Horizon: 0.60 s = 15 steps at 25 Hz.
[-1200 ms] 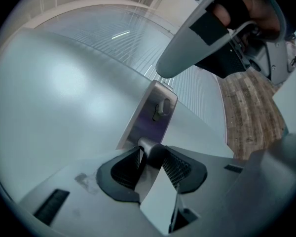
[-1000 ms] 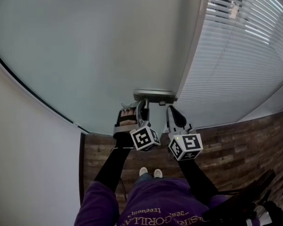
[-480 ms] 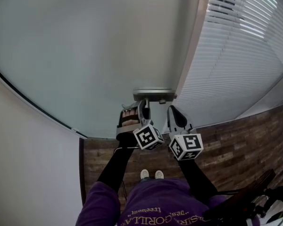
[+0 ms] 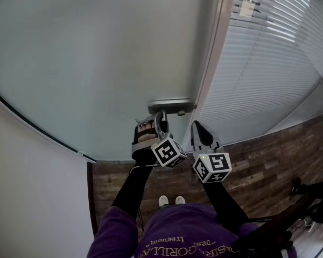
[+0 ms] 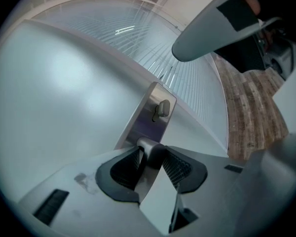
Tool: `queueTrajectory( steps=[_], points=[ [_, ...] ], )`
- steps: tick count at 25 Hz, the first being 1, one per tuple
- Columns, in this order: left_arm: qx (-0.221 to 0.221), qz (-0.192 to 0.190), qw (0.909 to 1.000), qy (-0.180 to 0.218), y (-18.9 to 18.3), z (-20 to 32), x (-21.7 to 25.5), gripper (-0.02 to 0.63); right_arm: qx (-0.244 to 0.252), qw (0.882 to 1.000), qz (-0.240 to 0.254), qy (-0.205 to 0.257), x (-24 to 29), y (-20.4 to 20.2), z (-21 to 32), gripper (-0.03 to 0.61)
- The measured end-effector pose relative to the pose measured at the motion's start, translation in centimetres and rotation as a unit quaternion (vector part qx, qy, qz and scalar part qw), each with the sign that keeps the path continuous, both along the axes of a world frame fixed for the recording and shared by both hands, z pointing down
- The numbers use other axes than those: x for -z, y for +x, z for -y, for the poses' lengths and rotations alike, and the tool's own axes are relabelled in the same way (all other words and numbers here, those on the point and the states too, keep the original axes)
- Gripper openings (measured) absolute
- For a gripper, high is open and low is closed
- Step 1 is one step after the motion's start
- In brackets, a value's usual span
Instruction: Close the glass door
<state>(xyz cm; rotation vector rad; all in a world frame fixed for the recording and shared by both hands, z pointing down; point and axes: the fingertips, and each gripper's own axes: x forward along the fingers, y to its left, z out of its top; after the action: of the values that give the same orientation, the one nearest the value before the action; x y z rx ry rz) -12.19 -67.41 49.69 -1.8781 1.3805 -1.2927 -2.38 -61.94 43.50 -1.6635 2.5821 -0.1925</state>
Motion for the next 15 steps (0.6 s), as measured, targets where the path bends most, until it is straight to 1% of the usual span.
queueTrajectory(
  steps=[4,8,12,15],
  points=[
    [0.004,-0.011,0.9998,-0.015,0.2,0.9,-0.6,0.141,-0.003,1.000,0.000,-0.001,-0.1,0.2,0.5,-0.003],
    [0.005,-0.006,0.9999,-0.007,0.1,1.6,-0.1,0.141,-0.005,1.000,-0.001,-0.001,-0.2,0.4,0.8,-0.003],
    [0.006,-0.014,0.9998,-0.010,0.1,2.0,-0.2,0.141,-0.010,1.000,-0.002,-0.004,-0.3,0.6,0.8,-0.003],
    [0.015,-0.021,0.9996,-0.009,-0.2,2.1,0.1,0.141,-0.013,1.000,-0.004,-0.004,-0.4,0.7,0.8,-0.003]
  ],
)
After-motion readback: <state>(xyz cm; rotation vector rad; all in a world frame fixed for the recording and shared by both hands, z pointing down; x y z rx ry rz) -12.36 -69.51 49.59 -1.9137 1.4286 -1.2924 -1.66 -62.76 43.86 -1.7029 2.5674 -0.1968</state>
